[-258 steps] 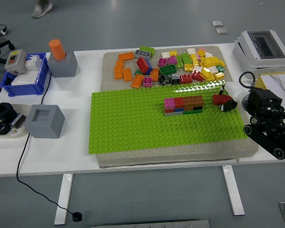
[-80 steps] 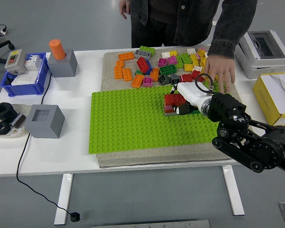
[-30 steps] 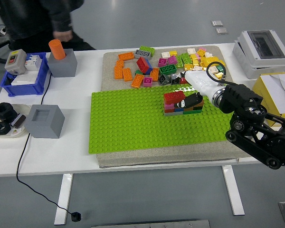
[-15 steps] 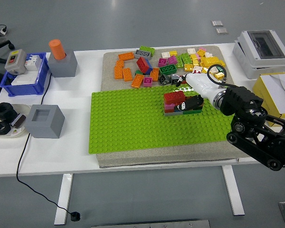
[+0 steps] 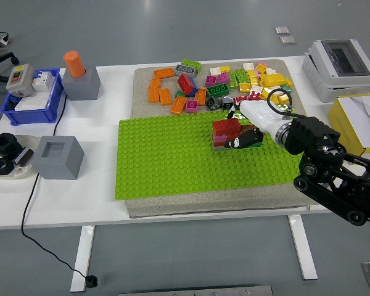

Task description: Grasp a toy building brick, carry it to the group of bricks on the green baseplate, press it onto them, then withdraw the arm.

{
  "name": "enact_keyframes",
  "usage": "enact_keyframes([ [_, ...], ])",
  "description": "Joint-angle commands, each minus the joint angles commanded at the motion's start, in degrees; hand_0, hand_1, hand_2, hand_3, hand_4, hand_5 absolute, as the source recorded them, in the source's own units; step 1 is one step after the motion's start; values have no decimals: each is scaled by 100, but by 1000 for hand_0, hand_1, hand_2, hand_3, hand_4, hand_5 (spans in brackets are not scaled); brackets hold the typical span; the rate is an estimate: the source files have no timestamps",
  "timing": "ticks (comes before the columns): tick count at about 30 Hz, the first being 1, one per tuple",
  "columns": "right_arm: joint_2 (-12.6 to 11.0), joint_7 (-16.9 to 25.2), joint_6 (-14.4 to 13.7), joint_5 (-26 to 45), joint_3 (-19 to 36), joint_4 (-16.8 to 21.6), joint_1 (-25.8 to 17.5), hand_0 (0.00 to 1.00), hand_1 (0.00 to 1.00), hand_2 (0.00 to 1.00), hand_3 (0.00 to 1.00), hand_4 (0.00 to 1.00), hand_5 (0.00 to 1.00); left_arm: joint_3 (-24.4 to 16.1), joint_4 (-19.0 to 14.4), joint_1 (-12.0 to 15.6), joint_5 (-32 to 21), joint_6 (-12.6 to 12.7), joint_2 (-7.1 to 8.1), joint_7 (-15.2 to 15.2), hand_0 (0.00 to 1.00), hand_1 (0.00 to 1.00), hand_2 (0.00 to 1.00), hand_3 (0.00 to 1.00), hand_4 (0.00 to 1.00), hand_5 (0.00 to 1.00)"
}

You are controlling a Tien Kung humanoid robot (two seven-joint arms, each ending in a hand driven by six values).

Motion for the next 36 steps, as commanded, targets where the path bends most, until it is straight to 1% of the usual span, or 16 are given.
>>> enact_keyframes([
  [12,-3,-3,-16,-7,-8,24,-66,889,849,882,655,957,416,4,0,9,5,-1,0,-1,635,623,580,587,652,218],
  [36,4,13,-44,-26,117,13,-44,890,848,878,655,937,429,43,0,-20,-4,-3,2,-2,635,623,580,585,651,224],
])
